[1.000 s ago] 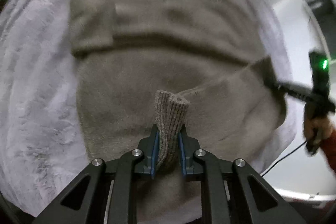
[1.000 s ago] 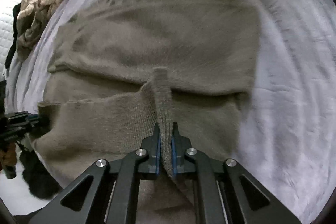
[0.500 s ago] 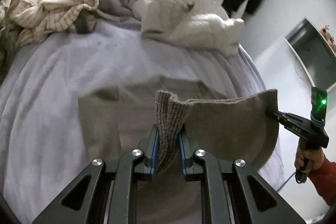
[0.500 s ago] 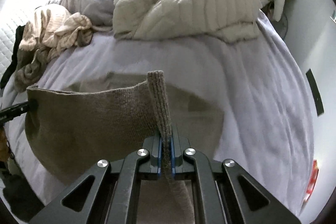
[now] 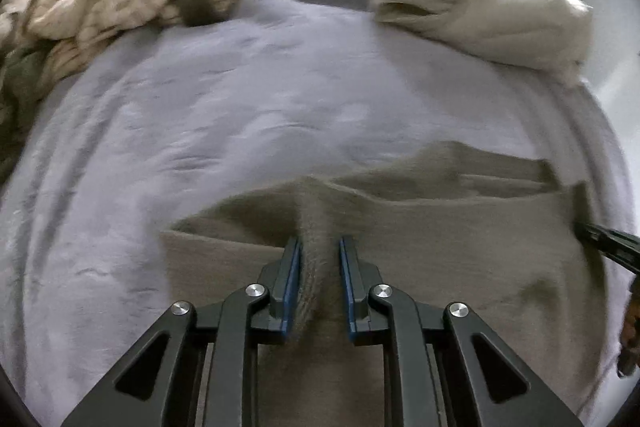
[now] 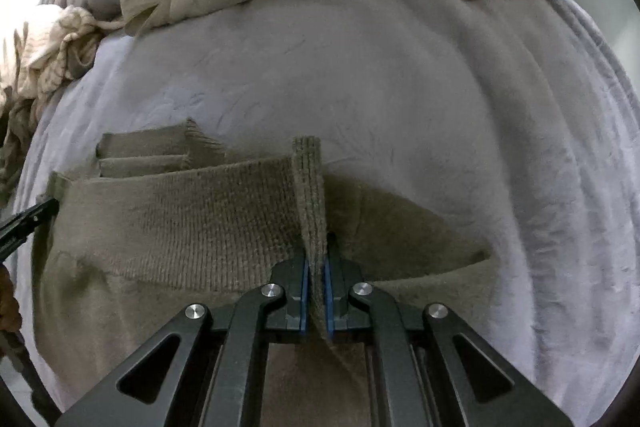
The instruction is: Fold small clothes
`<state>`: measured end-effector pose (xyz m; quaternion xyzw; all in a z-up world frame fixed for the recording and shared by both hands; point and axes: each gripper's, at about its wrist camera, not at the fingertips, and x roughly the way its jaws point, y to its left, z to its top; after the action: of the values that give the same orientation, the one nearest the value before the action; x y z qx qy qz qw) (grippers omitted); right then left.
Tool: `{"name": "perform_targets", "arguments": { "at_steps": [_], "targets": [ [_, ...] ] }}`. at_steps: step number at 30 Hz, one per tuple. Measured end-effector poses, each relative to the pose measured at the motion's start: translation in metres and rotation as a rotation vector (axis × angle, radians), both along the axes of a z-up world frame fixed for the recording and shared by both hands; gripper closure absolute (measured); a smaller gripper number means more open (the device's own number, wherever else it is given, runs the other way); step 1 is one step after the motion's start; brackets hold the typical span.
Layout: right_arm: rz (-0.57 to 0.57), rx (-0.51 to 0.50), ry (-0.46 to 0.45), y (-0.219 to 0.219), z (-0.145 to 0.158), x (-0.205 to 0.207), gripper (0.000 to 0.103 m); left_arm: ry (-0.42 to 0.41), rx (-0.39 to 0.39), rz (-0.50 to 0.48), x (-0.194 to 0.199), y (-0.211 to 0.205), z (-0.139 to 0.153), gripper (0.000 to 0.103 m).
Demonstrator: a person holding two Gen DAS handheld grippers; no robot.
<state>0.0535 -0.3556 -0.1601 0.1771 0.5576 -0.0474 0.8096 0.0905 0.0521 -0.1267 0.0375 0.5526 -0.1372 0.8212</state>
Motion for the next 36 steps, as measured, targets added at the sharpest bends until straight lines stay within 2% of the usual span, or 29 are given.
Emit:
{"name": "perform_targets", "arguments": {
  "at_steps": [1, 2, 3, 4, 6, 7, 10, 13, 15, 18, 23, 26, 30, 31, 32, 33, 34, 36],
  "targets": [
    [-0.010, 0.016, -0.001, -0.003, 0.001, -0.001, 0.096, 0.001, 0.007, 0.018, 0.001, 0.006, 0.000, 0.065],
    [-0.017, 0.024, -0.002, -0.005, 0.001, -0.002, 0.096, -0.004, 0.024, 0.049, 0.003, 0.015, 0.001, 0.037],
    [-0.033, 0.036, 0.001, -0.009, 0.001, -0.003, 0.090, -0.022, 0.046, 0.072, 0.002, 0.021, 0.004, 0.034],
    [-0.056, 0.031, 0.011, -0.014, 0.002, -0.004, 0.068, -0.044, 0.068, 0.089, 0.001, 0.029, 0.008, 0.034],
    [-0.136, -0.015, 0.039, -0.028, 0.004, -0.010, 0.042, -0.031, 0.071, 0.090, -0.001, 0.039, 0.012, 0.034],
    [-0.158, 0.000, 0.032, -0.034, 0.005, -0.013, 0.042, -0.021, 0.068, 0.093, -0.002, 0.044, 0.014, 0.034],
    [-0.238, 0.140, 0.006, -0.055, 0.010, -0.035, 0.042, 0.022, 0.032, 0.082, -0.011, 0.056, 0.022, 0.034],
    [-0.275, 0.246, -0.007, -0.060, 0.013, -0.062, 0.042, 0.089, -0.022, 0.083, -0.036, 0.070, 0.025, 0.034],
    [-0.293, 0.360, -0.029, -0.058, 0.016, -0.089, 0.042, 0.162, -0.070, 0.108, -0.057, 0.081, 0.022, 0.034],
    [-0.313, 0.523, -0.044, -0.040, 0.017, -0.139, 0.042, 0.259, -0.157, 0.190, -0.095, 0.106, 0.013, 0.034],
    [-0.404, 0.674, 0.014, -0.012, -0.002, -0.214, 0.042, 0.405, -0.329, 0.359, -0.157, 0.139, -0.009, 0.034],
    [-0.505, 0.724, 0.048, -0.005, -0.030, -0.237, 0.042, 0.450, -0.420, 0.405, -0.168, 0.138, -0.026, 0.034],
    [-0.613, 0.767, 0.022, -0.011, -0.051, -0.241, 0.043, 0.405, -0.447, 0.437, -0.159, 0.126, -0.036, 0.034],
    [-0.636, 0.776, 0.018, -0.014, -0.052, -0.242, 0.063, 0.387, -0.443, 0.446, -0.156, 0.125, -0.034, 0.038],
    [-0.654, 0.777, 0.012, -0.018, -0.049, -0.242, 0.087, 0.362, -0.439, 0.457, -0.152, 0.124, -0.031, 0.061],
    [-0.647, 0.782, 0.005, -0.019, -0.045, -0.240, 0.095, 0.352, -0.444, 0.451, -0.150, 0.126, -0.028, 0.074],
    [-0.639, 0.771, -0.014, -0.020, -0.038, -0.241, 0.095, 0.347, -0.456, 0.437, -0.147, 0.126, -0.027, 0.083],
    [-0.600, 0.727, -0.037, -0.017, -0.024, -0.243, 0.095, 0.324, -0.442, 0.402, -0.146, 0.127, -0.023, 0.083]
  ]
}}
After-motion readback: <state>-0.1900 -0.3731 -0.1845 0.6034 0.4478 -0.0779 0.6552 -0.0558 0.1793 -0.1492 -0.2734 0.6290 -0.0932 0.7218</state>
